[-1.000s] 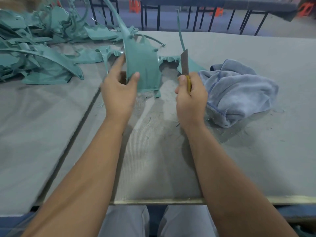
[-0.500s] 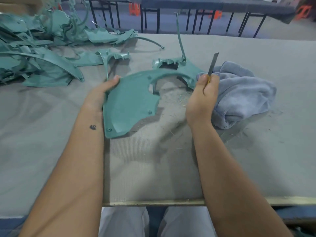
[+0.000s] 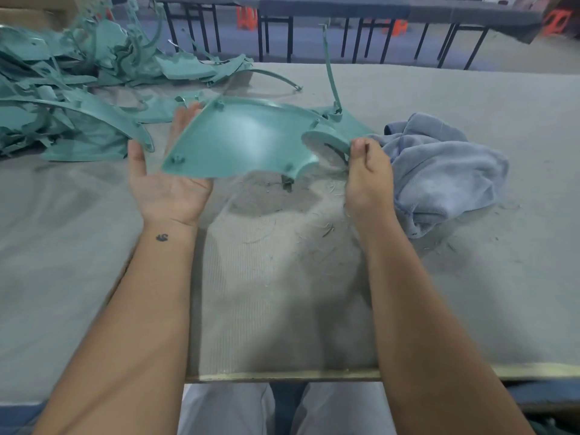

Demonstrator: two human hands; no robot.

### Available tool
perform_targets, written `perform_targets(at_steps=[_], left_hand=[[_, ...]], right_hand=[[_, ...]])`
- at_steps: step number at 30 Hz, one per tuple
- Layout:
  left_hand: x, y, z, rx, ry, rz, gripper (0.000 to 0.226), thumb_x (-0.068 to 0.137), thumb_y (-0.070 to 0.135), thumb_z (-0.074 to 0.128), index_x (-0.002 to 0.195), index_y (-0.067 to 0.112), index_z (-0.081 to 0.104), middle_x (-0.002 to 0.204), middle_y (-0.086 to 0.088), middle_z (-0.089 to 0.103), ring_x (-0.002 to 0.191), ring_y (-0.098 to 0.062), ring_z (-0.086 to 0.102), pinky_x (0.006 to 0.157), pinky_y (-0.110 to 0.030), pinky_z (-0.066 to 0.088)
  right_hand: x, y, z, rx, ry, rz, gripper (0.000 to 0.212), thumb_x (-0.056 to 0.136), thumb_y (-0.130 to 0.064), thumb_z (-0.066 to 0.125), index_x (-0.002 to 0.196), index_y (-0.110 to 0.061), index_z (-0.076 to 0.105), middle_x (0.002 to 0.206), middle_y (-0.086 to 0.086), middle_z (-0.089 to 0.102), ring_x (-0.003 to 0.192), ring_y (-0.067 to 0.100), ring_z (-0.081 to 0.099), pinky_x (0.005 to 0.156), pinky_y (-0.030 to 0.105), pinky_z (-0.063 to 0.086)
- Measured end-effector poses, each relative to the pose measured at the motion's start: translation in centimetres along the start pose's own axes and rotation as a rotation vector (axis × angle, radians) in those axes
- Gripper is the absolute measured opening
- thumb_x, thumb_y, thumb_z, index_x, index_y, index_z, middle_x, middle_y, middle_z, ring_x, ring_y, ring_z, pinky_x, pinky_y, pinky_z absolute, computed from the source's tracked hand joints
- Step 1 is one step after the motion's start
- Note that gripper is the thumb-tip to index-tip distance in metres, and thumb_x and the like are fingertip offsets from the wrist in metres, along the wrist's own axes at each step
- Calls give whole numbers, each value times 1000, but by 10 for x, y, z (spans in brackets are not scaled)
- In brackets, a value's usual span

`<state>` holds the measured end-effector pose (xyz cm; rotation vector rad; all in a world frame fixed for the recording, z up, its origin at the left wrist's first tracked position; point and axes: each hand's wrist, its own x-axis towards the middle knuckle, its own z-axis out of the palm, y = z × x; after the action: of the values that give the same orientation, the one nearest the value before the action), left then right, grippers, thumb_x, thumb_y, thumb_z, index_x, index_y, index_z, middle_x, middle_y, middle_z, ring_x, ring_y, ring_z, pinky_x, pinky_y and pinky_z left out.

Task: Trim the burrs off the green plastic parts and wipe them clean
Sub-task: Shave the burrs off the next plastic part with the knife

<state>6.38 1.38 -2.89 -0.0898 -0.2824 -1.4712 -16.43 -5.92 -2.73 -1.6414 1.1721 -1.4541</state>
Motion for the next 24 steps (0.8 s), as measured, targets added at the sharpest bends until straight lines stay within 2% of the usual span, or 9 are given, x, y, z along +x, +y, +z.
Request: perform_targets(at_steps=[1, 3, 6, 11, 14, 16, 18, 21, 24], left_hand=[[3, -3, 0, 46, 30, 5, 77, 99, 55, 25, 118, -12, 59, 122, -33, 60, 121, -40, 54, 104, -50, 39], [9, -11, -1, 492, 232, 5, 56, 102, 41, 28, 115, -4, 57, 116, -26, 66, 103, -37, 67, 81, -43, 59], [15, -37, 4, 1125, 367, -156, 32, 100, 22, 34, 111, 0, 56, 99, -19, 73, 85, -29, 73, 64, -30, 60], [18, -60, 4, 1120, 207, -240, 28, 102, 26, 39, 124, 18, 54, 118, -13, 69, 102, -30, 69, 80, -37, 59], [22, -57, 0, 1083, 245, -152, 24, 102, 25, 42, 124, 22, 50, 122, -8, 68, 105, -29, 68, 85, -37, 58], [24, -56, -1, 1115, 308, -122, 24, 101, 22, 45, 122, 16, 53, 117, -10, 70, 101, -28, 70, 82, -34, 59], [24, -59, -1, 1226, 371, -119, 23, 100, 19, 50, 117, 6, 60, 109, -16, 72, 94, -26, 72, 77, -31, 59], [22, -70, 0, 1427, 344, -111, 21, 99, 20, 52, 108, 6, 65, 94, -11, 75, 83, -20, 73, 70, -25, 59], [18, -76, 1, 1449, 331, -63, 27, 96, 31, 58, 118, 16, 59, 84, 0, 71, 67, -10, 67, 61, -25, 57]], right_hand=[[1, 0, 2, -31, 16, 28, 35, 106, -24, 33, 73, -18, 39, 67, -9, 35, 50, -3, 32, 50, 12, 31], [4, 1, 3, -86, 36, 83, 38, 106, -28, 29, 70, -19, 36, 65, -8, 34, 51, 0, 32, 49, 14, 31], [11, 3, 5, -68, 37, 177, 36, 106, -30, 28, 76, -16, 42, 70, -4, 41, 60, 9, 34, 57, 20, 32], [16, 3, 5, -51, -16, 264, 35, 105, -25, 31, 92, -2, 54, 91, 15, 61, 80, 20, 54, 81, 46, 49], [19, 8, 4, 18, -51, 343, 32, 105, -27, 31, 85, -13, 51, 89, 13, 62, 74, 20, 55, 67, 40, 47], [20, 7, 2, 129, -60, 431, 28, 106, -27, 31, 98, -13, 54, 90, 15, 67, 71, 19, 59, 66, 33, 47], [21, 2, 0, 299, -80, 548, 30, 107, -25, 30, 116, -5, 51, 86, 19, 68, 74, 26, 63, 72, 37, 53], [13, -9, 1, 588, -265, 681, 37, 108, -26, 26, 117, 2, 49, 88, 23, 68, 82, 33, 68, 74, 38, 59], [3, -13, 6, 673, -461, 700, 46, 108, -29, 23, 117, 5, 53, 92, 23, 71, 79, 31, 70, 68, 38, 59]])
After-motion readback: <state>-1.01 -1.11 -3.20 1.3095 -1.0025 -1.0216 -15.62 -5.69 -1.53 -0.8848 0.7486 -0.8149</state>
